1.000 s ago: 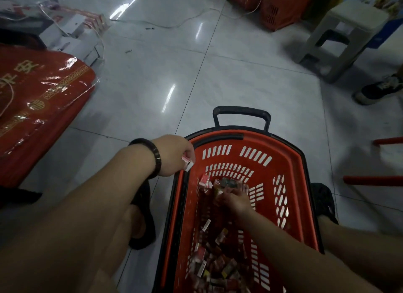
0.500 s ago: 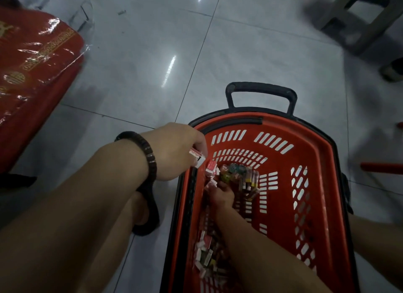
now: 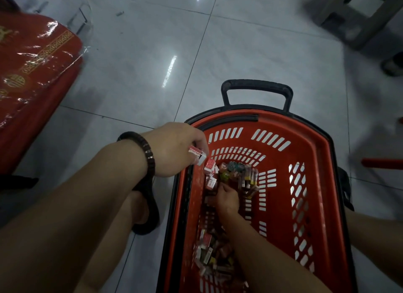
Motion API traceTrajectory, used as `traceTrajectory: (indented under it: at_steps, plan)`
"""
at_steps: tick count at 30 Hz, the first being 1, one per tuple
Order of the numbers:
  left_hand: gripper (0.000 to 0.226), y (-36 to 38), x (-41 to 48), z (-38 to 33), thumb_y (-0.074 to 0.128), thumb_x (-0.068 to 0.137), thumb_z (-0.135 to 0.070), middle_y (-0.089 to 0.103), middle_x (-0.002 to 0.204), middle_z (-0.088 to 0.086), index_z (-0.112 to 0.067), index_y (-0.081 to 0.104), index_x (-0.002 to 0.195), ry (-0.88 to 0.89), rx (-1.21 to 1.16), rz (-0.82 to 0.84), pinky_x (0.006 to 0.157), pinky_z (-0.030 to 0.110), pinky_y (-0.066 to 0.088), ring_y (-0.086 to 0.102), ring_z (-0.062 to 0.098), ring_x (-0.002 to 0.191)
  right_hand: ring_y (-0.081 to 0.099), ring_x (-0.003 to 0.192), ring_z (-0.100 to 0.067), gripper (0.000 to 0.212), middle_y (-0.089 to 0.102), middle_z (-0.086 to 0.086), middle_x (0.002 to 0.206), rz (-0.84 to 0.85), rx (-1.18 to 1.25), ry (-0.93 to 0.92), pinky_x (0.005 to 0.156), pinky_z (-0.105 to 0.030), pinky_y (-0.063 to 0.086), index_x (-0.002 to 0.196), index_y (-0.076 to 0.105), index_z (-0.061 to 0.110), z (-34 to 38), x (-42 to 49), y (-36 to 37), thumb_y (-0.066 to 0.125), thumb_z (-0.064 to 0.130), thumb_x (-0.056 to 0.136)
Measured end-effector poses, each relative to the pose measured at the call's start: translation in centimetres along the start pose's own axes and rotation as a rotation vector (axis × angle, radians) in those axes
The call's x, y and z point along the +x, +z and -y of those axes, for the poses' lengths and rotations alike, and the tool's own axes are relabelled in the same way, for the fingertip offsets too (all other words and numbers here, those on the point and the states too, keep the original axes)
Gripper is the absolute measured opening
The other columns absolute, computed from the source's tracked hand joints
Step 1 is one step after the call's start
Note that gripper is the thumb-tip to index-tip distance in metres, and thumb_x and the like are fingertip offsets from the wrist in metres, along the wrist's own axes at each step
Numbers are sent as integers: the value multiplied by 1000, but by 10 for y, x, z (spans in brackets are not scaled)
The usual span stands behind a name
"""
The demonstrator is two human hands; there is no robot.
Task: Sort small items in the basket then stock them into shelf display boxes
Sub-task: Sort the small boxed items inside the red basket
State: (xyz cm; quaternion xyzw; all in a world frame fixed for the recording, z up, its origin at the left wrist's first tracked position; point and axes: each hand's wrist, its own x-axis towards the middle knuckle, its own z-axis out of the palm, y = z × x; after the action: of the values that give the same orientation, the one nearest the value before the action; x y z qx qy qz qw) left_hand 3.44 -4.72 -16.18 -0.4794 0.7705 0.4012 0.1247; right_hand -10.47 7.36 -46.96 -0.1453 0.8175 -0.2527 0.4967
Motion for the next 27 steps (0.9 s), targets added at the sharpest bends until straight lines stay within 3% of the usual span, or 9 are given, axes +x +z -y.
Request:
traceTrajectory:
  at_steps: [4, 8, 10, 14, 16, 19, 21, 24, 27]
  plan:
    - [26, 0, 3, 0, 60, 106, -14, 63, 110, -17, -35, 67, 119, -55, -137, 27, 55, 9, 48, 73, 5, 84, 72, 90, -11, 23, 77, 7, 99, -13, 86, -90, 78, -32, 59, 99, 75, 28, 17, -31, -29, 54, 21, 108]
    - [31, -1, 1, -6, 59, 105, -10, 68, 109, -12, -35, 65, 123, -74, -214, 40, 70, 21, 61, 76, 6, 86, 67, 77, -31, 25, 71, -20, 85, 113, 401, -372, 72, -44, 55, 97, 74, 8, 75, -86, -63, 60, 25, 108]
    - [37, 2, 1, -11, 61, 102, -5, 69, 110, -7, -35, 64, 123, -93, -203, 34, 76, 28, 64, 77, 8, 86, 64, 78, -31, 26, 62, -34, 87, 222, 469, -530, 71, -44, 52, 100, 72, 3, 99, -113, -79, 58, 23, 109]
    - [42, 9, 1, -25, 65, 100, -3, 69, 117, 2, -33, 60, 129, -82, -196, 93, 71, 27, 64, 79, 11, 81, 55, 70, -28, 18, 61, -18, 80, 397, 378, -737, 64, -40, 47, 101, 71, 4, 120, -151, -107, 65, 20, 105]
    - [44, 10, -1, -30, 63, 100, -1, 70, 119, 9, -27, 58, 135, -59, -260, 133, 76, 32, 66, 80, 16, 84, 60, 72, -26, 9, 66, -17, 84, 378, 331, -739, 65, -35, 54, 106, 73, 5, 118, -159, -117, 69, 12, 102]
    - [43, 9, -4, -34, 60, 101, 1, 76, 111, 12, -22, 56, 138, -39, -338, 133, 82, 36, 65, 80, 18, 87, 70, 81, -30, 11, 72, -25, 96, 369, 387, -650, 76, -44, 60, 109, 75, 5, 113, -164, -127, 69, 8, 101]
    - [35, 9, -6, -33, 62, 103, -8, 77, 105, 9, -23, 57, 134, -60, -302, 95, 73, 31, 65, 80, 16, 81, 74, 86, -28, 16, 77, -19, 102, 376, 511, -559, 76, -40, 63, 113, 75, 1, 108, -160, -131, 65, 7, 102]
    - [17, 10, -8, -26, 61, 105, -31, 76, 85, 2, -22, 64, 120, -171, -141, 18, 49, 22, 53, 68, 10, 57, 77, 88, -25, 19, 79, -15, 106, 302, 627, -428, 72, -31, 62, 116, 74, -1, 95, -145, -135, 61, 5, 104]
    - [27, 10, -9, -20, 61, 103, -44, 71, 80, -2, -20, 70, 111, -207, -14, 48, 49, 23, 51, 60, 9, 57, 80, 88, -24, 16, 82, -10, 100, 156, 487, -292, 74, -34, 63, 110, 78, 6, 69, -118, -124, 64, 12, 104]
